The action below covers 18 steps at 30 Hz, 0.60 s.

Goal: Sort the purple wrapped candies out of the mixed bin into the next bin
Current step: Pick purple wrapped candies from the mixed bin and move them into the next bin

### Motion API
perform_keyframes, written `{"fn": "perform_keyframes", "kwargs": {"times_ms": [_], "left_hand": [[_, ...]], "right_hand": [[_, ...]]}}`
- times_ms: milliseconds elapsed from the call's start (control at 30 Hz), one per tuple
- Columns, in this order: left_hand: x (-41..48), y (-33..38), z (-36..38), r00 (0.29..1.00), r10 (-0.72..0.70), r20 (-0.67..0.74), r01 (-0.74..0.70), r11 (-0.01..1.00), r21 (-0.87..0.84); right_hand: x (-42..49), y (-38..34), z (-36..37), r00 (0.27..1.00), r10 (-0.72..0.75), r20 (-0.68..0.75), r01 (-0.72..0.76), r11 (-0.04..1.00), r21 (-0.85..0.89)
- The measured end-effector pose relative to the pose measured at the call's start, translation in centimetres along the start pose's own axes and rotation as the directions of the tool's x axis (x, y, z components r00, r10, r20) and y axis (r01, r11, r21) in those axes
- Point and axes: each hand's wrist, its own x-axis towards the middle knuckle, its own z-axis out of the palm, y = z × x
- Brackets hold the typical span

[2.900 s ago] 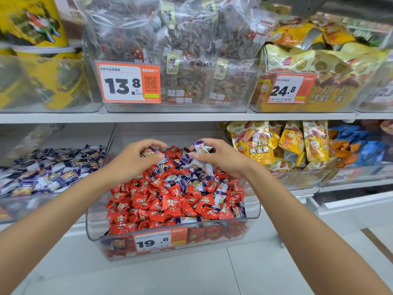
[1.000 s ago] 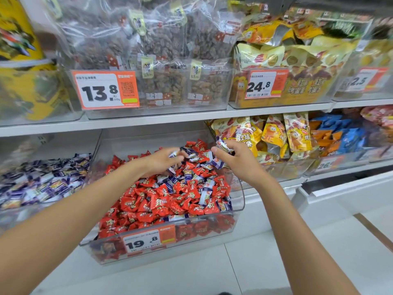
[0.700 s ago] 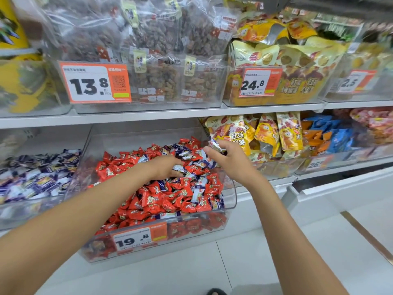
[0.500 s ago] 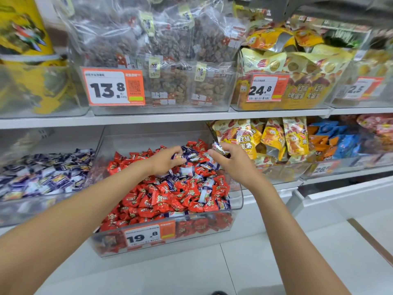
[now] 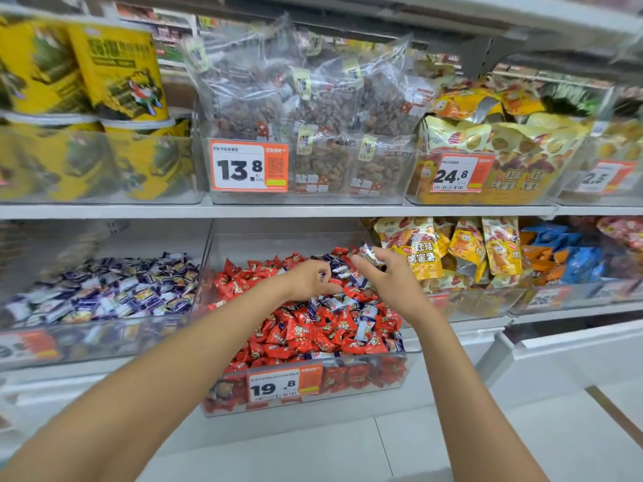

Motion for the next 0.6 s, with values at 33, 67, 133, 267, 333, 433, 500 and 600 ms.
{"fn": "perform_keyframes", "kwargs": {"times_ms": [33,67,133,267,333,433,500,600], "left_hand": [[0.5,0.1,0.8,1.000,-0.010,0.025,0.009,1.000,0.028],[1.1,0.2,1.5,0.998,-0.015,0.059,0.013,0.999,0.044],[1.7,0.3,2.4,0.991,-0.026,0.135,0.022,0.999,0.032],[1.9,0.0,1.6,0.996,0.012,0.087,-0.008,0.999,-0.046],[1.3,-0.5,0.5,0.999,0.041,0.007,-0.040,0.995,-0.088],[-0.9,-0.9,-1.5,0.996,0.046,-0.079,-0.055,0.992,-0.113],[-3.2,-1.1,-3.1,0.987,0.063,-0.145,-0.085,0.985,-0.150],[-7.7,-2.5,-6.1,0.961,0.063,-0.269,-0.111,0.980,-0.166]], "right_hand": [[-0.1,0.2,0.0,1.000,-0.004,0.007,0.004,1.000,-0.008],[0.0,0.4,-0.1,1.000,-0.005,0.016,0.005,1.000,-0.003],[0.1,1.0,-0.5,1.000,0.007,0.007,-0.007,1.000,0.003],[0.7,2.5,-1.1,0.999,0.042,-0.012,-0.043,0.998,-0.055],[0.9,2.6,-0.8,1.000,0.005,0.016,-0.003,0.994,-0.112],[1.0,2.1,0.1,0.998,-0.006,0.062,0.012,0.994,-0.110],[0.8,1.4,0.9,0.996,0.000,0.085,0.008,0.995,-0.095],[0.4,-0.9,3.0,0.990,-0.012,0.144,0.019,0.999,-0.046]]}}
